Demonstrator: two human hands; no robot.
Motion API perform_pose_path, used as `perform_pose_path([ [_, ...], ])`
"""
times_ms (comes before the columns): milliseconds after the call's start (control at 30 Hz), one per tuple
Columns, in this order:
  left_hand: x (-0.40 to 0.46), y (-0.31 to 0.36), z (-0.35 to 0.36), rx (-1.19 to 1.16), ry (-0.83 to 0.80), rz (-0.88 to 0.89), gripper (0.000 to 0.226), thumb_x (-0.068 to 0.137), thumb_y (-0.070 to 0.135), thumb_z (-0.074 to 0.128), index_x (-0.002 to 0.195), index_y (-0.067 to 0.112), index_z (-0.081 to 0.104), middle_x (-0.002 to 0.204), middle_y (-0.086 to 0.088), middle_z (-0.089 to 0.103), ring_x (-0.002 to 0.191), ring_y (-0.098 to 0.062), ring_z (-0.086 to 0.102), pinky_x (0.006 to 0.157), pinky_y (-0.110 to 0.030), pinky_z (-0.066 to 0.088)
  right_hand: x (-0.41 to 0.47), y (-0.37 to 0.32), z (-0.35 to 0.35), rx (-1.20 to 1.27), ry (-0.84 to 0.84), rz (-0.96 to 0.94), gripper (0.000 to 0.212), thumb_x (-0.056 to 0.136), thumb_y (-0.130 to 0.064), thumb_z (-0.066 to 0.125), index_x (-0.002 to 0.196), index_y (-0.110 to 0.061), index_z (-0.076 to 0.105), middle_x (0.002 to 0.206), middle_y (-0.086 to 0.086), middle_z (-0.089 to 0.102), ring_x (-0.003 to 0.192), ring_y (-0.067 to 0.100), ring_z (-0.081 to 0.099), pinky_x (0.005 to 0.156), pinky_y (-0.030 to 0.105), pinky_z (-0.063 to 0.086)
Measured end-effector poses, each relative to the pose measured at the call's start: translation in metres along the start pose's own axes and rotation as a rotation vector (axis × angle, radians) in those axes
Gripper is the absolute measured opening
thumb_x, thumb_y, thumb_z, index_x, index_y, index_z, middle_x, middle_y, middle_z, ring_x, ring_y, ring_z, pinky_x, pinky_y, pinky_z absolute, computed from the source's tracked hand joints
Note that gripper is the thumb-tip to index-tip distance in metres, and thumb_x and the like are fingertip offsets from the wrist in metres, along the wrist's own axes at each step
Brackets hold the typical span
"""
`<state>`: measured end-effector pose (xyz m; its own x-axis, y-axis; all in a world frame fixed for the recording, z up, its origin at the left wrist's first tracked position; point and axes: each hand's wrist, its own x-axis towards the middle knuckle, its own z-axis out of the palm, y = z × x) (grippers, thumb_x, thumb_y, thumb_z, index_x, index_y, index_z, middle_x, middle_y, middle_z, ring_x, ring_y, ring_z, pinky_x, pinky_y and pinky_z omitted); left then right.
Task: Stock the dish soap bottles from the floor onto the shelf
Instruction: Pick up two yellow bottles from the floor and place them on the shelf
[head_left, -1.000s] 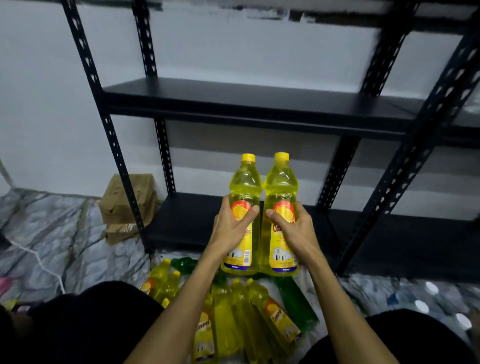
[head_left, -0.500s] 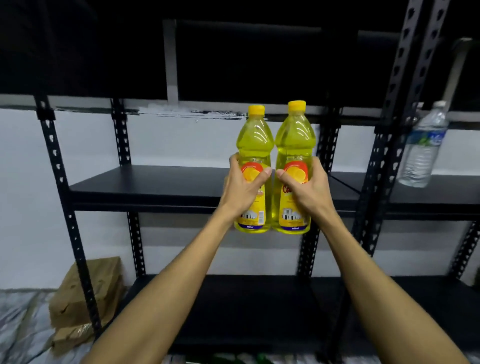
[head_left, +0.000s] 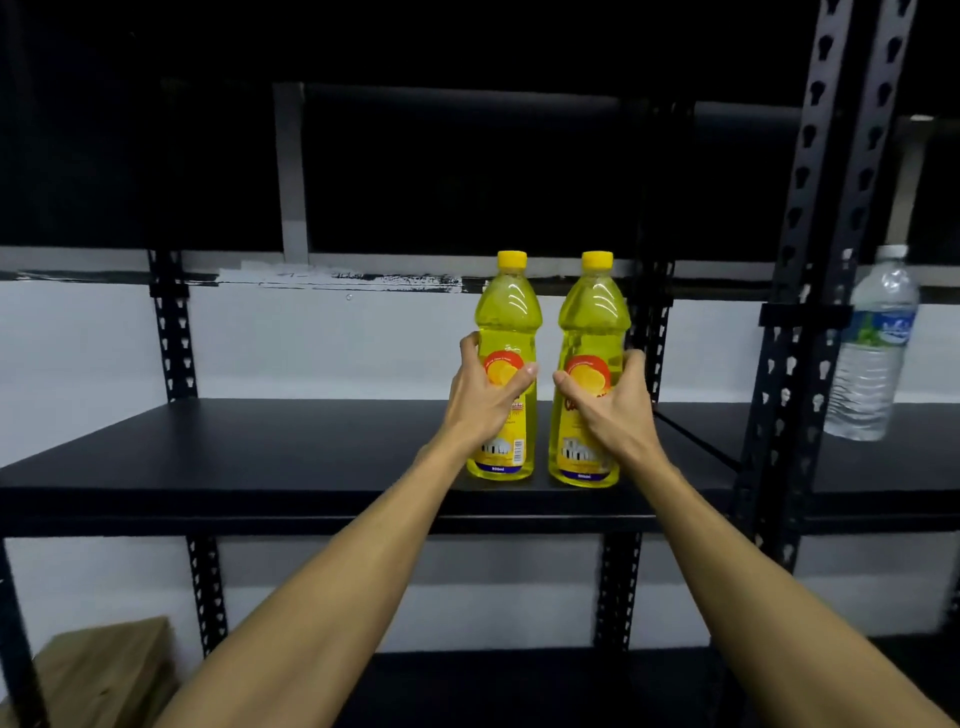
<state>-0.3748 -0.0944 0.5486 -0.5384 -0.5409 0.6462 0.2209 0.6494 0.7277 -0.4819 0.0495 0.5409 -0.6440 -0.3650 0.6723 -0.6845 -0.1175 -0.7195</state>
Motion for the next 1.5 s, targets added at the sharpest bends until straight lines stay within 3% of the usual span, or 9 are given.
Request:
perform_pose_path([
  [133,0.035,-0.024,0.019,0.056,-0.078,-0.006,0.081,0.087,0.048,0.07,0.144,0.025,0.019,0.135,-0.001,0.053,0.115,-0.02,0.058,0.088,-0.034,0.052,0.033,0.03,0.01,0.016,-0.056,0.007,0.073,0.075,-0.051,0.081,0.118,-0.021,0.031,0.108,-0.007,0.061,0.094,0.007,0.067,0.078,0.028,0.057],
  [300,0.084,-0.055,0.039,0.115,-0.144,-0.012,0.083,0.087,0.051,0.069,0.146,0.024,0.017,0.14,-0.005,0.051,0.121,-0.026,0.057,0.095,-0.042,0.053,0.076,0.065,0.02,0.021,-0.115,-0.001,0.07,0.079,-0.044,0.079,0.124,-0.019,0.032,0.102,-0.016,0.059,0.086,-0.005,0.064,0.068,0.015,0.052],
  [467,0.13,-0.084,0.056,0.183,-0.196,-0.049,0.09,0.087,0.052,0.068,0.149,0.023,0.01,0.144,-0.009,0.048,0.123,-0.031,0.057,0.097,-0.048,0.052,0.123,0.106,0.032,0.013,-0.142,0.028,0.071,0.078,-0.048,0.079,0.127,-0.019,0.036,0.107,-0.009,0.06,0.096,0.009,0.066,0.086,0.038,0.058],
  [700,0.173,-0.119,0.079,0.185,-0.202,-0.037,0.089,0.088,0.049,0.069,0.149,0.024,0.01,0.142,-0.007,0.049,0.119,-0.031,0.059,0.094,-0.044,0.053,0.166,0.144,0.048,-0.015,-0.139,0.039,0.074,0.082,-0.044,0.078,0.133,-0.018,0.032,0.115,-0.003,0.059,0.102,0.015,0.063,0.086,0.033,0.055],
  [833,0.18,-0.132,0.086,0.142,-0.183,0.003,0.089,0.085,0.048,0.072,0.149,0.026,0.014,0.137,-0.005,0.052,0.116,-0.028,0.061,0.088,-0.037,0.054,0.178,0.156,0.048,-0.038,-0.176,0.091,0.071,0.081,-0.041,0.08,0.127,-0.017,0.032,0.111,-0.005,0.057,0.098,0.011,0.061,0.073,0.021,0.051],
  [1100,0.2,-0.151,0.097,0.214,-0.175,0.06,0.092,0.086,0.046,0.072,0.15,0.023,0.011,0.139,-0.008,0.049,0.117,-0.028,0.059,0.082,-0.032,0.051,0.207,0.174,0.052,-0.042,-0.257,0.14,0.08,0.083,-0.033,0.08,0.137,-0.01,0.026,0.126,0.008,0.056,0.112,0.024,0.061,0.091,0.04,0.055],
  [1233,0.202,-0.157,0.101,0.232,-0.135,0.063,0.096,0.083,0.048,0.074,0.15,0.025,0.01,0.139,-0.008,0.049,0.118,-0.028,0.058,0.088,-0.036,0.053,0.212,0.182,0.053,-0.044,-0.26,0.146,0.084,0.079,-0.033,0.083,0.138,-0.011,0.028,0.125,0.005,0.055,0.111,0.022,0.06,0.092,0.041,0.055],
  [1333,0.195,-0.163,0.101,0.258,-0.129,0.06,0.108,0.075,0.058,0.077,0.15,0.03,0.005,0.142,-0.008,0.044,0.123,-0.03,0.055,0.096,-0.051,0.053,0.21,0.189,0.054,-0.087,-0.254,0.155,0.087,0.073,-0.034,0.088,0.136,-0.01,0.033,0.121,0.003,0.057,0.108,0.02,0.061,0.088,0.036,0.056],
  [1500,0.173,-0.173,0.096,0.358,-0.147,0.025,0.108,0.075,0.057,0.076,0.151,0.03,0.004,0.14,-0.014,0.041,0.126,-0.033,0.048,0.102,-0.054,0.048,0.201,0.22,0.052,-0.22,-0.337,0.262,0.109,0.051,-0.054,0.094,0.133,-0.015,0.034,0.122,0.002,0.057,0.111,0.021,0.062,0.094,0.042,0.055],
])
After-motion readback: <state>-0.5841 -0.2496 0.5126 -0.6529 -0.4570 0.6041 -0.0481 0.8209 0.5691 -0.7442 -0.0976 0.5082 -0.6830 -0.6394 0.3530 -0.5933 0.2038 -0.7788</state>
